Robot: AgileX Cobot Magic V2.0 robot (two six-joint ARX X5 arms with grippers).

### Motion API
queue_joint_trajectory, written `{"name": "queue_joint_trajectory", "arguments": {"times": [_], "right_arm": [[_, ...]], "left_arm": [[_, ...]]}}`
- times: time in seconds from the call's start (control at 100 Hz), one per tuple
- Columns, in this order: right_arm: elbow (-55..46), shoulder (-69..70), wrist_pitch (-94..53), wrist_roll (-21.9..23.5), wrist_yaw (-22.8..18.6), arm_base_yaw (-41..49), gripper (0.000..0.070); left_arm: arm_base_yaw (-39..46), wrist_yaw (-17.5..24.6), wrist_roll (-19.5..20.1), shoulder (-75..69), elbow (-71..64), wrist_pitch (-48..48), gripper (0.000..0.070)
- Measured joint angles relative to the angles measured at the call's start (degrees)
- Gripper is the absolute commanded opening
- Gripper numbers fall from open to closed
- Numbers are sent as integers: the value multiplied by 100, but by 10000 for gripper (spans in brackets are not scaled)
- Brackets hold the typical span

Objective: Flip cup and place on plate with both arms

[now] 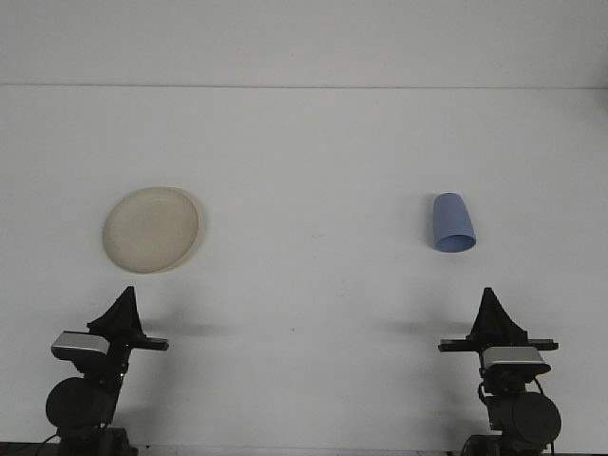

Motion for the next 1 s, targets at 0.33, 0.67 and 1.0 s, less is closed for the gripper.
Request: {"name": "queue_joint_trajectory", "arguments": {"times": [0.33, 0.67, 1.0], "right_arm": [[50, 0, -186, 0, -22, 0, 0], [1631, 240, -1980, 22, -35, 0, 0], [3814, 1869, -4111, 17, -33, 0, 0]], "left_arm": [[0, 0, 0, 0, 0, 0, 11], [0, 0, 0, 0, 0, 0, 11], [0, 0, 0, 0, 0, 0, 11]]}}
